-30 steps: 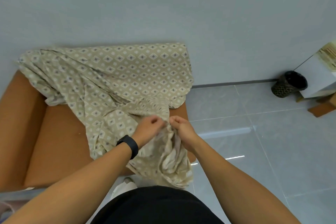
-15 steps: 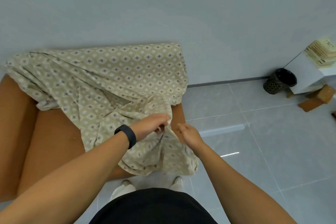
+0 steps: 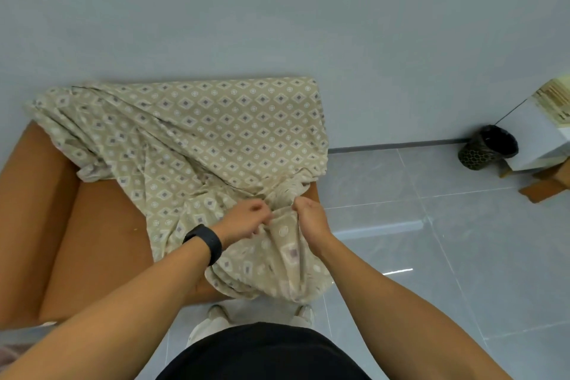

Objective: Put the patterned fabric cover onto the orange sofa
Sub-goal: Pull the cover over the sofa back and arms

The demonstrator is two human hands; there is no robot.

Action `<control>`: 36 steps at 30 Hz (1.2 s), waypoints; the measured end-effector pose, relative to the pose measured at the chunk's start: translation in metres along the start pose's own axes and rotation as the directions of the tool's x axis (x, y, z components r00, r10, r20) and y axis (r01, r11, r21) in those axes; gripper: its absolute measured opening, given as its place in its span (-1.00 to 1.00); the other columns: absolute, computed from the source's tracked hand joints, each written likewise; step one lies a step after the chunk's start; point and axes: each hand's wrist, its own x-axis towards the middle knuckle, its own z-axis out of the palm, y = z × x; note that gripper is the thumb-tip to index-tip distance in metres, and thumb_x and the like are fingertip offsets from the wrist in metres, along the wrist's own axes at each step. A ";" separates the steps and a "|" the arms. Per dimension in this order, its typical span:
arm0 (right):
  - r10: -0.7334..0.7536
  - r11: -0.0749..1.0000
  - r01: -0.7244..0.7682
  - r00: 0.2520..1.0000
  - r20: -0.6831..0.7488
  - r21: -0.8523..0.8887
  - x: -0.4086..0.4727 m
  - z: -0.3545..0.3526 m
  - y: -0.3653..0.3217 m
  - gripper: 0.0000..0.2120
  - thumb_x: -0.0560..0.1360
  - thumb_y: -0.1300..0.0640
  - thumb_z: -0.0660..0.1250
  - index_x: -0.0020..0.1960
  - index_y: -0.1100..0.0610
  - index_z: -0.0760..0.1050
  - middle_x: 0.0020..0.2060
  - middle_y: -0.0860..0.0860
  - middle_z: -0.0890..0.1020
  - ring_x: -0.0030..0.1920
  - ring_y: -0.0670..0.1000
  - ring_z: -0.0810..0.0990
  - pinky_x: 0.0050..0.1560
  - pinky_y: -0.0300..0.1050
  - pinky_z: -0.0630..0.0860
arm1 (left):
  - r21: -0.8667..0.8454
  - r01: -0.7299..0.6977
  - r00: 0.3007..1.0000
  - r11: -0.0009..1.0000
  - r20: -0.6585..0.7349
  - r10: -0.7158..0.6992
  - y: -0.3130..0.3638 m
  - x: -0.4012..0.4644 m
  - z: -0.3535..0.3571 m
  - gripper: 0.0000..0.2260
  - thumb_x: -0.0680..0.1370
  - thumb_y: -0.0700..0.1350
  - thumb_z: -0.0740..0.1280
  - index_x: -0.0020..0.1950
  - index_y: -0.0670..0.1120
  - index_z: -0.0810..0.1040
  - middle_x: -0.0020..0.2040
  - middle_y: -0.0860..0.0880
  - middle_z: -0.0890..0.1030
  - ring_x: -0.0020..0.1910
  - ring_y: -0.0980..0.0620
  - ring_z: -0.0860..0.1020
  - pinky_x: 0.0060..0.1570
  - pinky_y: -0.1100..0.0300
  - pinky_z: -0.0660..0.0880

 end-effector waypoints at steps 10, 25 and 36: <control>-0.156 0.984 0.169 0.966 0.207 -0.047 -0.029 -0.026 0.022 -0.63 0.47 0.27 0.26 -0.45 0.02 0.28 -0.46 -0.05 0.28 -0.37 -0.07 0.21 -0.32 -0.13 0.18 | 0.108 0.160 0.983 0.981 0.073 -0.168 0.023 0.041 0.048 -0.85 0.54 -0.18 0.24 -0.23 -0.15 0.46 -0.31 -0.15 0.48 -0.45 -0.03 0.37 -0.36 0.15 0.32; 0.316 0.893 -0.342 0.939 0.134 0.291 0.025 -0.024 0.028 -0.84 0.54 0.09 0.33 -0.21 0.04 0.50 -0.38 -0.10 0.48 -0.43 -0.12 0.30 -0.38 -0.21 0.22 | -0.406 0.163 0.976 0.899 0.202 -0.086 -0.005 0.019 0.016 -0.87 0.52 -0.11 0.23 -0.16 -0.03 0.57 -0.21 -0.02 0.48 -0.28 0.02 0.44 -0.24 0.15 0.38; 0.498 0.743 -0.583 0.810 0.309 0.329 0.012 -0.011 0.046 -0.73 0.59 -0.11 0.33 0.04 0.11 0.56 -0.17 -0.01 0.63 -0.21 -0.02 0.54 -0.18 -0.15 0.43 | -0.708 0.190 0.975 0.680 0.218 -0.046 -0.007 0.015 0.021 -0.64 0.43 -0.20 0.15 0.19 -0.19 0.49 0.00 -0.20 0.54 -0.07 -0.16 0.52 -0.01 -0.01 0.49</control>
